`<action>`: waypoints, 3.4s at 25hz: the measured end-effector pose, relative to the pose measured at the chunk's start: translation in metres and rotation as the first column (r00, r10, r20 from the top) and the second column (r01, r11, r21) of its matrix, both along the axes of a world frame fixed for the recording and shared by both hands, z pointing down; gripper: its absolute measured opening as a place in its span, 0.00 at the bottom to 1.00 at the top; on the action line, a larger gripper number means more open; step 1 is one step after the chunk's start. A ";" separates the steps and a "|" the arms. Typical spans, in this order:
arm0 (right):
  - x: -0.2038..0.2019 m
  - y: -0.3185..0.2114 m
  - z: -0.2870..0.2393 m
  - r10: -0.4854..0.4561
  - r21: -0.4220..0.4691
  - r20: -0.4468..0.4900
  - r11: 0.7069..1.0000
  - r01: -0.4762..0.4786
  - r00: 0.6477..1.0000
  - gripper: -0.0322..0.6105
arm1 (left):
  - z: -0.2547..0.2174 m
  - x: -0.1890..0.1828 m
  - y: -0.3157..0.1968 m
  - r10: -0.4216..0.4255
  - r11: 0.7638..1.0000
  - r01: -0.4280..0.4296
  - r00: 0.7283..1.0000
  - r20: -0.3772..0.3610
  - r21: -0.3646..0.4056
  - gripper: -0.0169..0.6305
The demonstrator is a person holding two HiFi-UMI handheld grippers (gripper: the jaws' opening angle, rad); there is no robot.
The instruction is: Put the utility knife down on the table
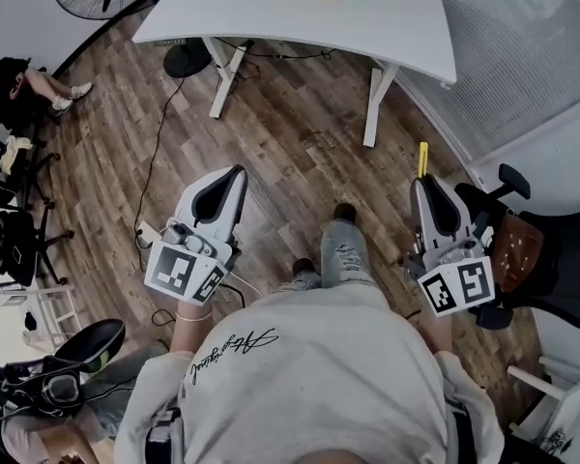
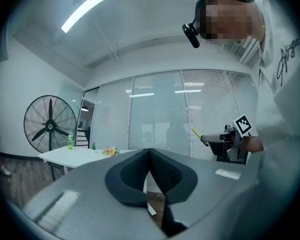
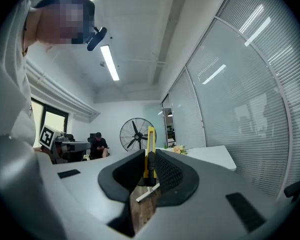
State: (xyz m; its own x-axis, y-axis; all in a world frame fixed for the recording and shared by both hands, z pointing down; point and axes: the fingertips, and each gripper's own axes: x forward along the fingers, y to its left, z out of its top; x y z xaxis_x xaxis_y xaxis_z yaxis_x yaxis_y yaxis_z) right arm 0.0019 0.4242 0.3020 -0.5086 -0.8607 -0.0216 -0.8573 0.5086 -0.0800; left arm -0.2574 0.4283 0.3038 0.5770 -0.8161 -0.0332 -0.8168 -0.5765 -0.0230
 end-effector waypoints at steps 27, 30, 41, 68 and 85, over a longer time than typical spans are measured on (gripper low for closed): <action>0.037 -0.195 -0.002 -0.078 0.023 -0.005 0.997 0.078 0.997 0.15 | -0.001 0.044 -0.172 -0.053 0.999 0.053 0.998 0.021 -0.006 0.02; 0.045 -0.222 -0.006 -0.084 0.026 -0.003 0.996 0.084 0.996 0.15 | -0.005 0.050 -0.195 -0.065 0.998 0.065 0.998 0.012 0.001 0.02; 0.067 -0.297 -0.010 -0.130 0.027 -0.002 0.991 0.130 0.992 0.15 | -0.010 0.078 -0.265 -0.085 0.996 0.085 0.996 0.020 0.008 0.02; 0.094 -0.347 -0.001 -0.072 0.015 0.023 0.997 0.071 0.997 0.15 | -0.011 0.099 -0.318 -0.052 0.999 0.052 0.998 0.027 0.005 0.02; 0.137 -0.352 -0.002 -0.025 0.028 0.013 0.999 0.024 1.000 0.15 | -0.010 0.140 -0.343 -0.001 1.000 0.001 0.999 0.044 0.008 0.02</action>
